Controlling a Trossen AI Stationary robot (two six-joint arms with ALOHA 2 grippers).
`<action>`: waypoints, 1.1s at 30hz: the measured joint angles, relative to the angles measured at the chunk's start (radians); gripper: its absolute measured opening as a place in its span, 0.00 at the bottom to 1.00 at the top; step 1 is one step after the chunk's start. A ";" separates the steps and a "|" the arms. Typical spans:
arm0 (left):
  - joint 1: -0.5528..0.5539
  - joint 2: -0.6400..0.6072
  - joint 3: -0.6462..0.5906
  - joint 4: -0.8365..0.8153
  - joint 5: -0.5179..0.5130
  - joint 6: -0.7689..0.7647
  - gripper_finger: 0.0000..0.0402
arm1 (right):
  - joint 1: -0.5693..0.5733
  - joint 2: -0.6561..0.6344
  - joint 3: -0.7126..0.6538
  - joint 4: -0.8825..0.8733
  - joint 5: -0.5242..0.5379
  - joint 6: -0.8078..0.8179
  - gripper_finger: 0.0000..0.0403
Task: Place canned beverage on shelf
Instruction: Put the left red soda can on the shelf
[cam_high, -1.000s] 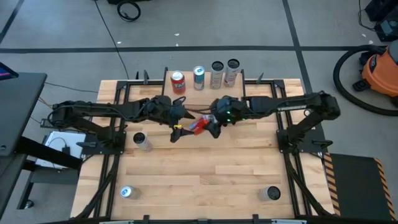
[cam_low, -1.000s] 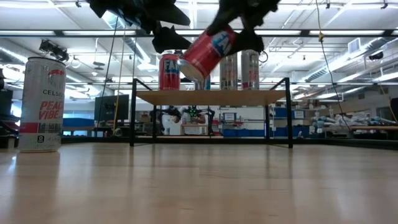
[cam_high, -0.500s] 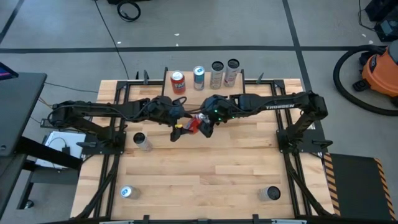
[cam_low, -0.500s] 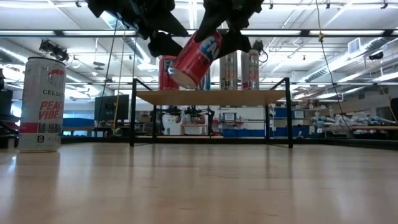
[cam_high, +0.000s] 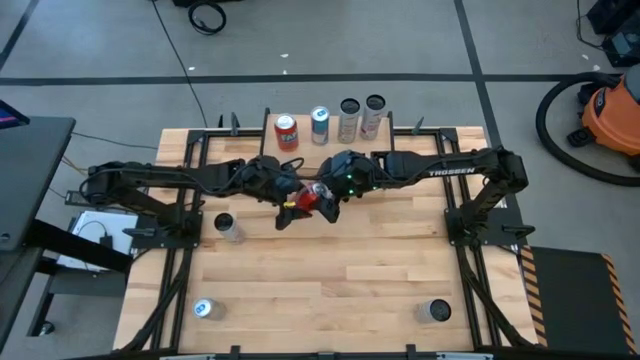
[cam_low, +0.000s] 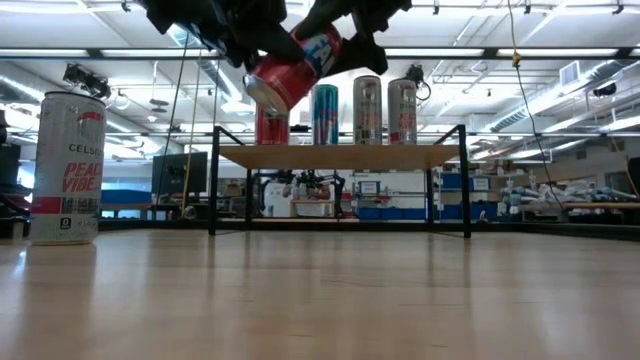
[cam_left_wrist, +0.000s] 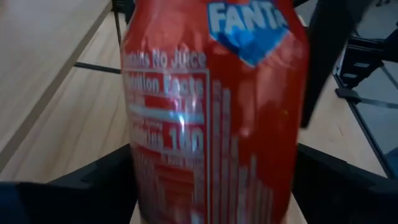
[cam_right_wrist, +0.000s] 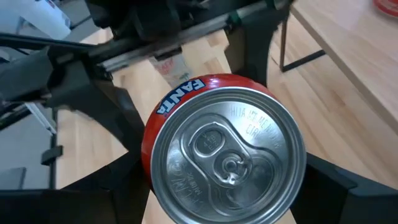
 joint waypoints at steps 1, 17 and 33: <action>-0.003 0.007 0.000 0.000 0.001 0.000 0.89 | -0.003 0.001 0.000 0.004 0.000 -0.004 0.75; -0.001 0.036 0.000 0.036 0.005 0.034 0.88 | -0.001 0.003 -0.001 -0.027 -0.003 -0.018 0.75; 0.013 0.030 0.071 -0.085 0.006 0.034 0.77 | -0.004 -0.001 -0.001 -0.002 -0.031 -0.032 0.76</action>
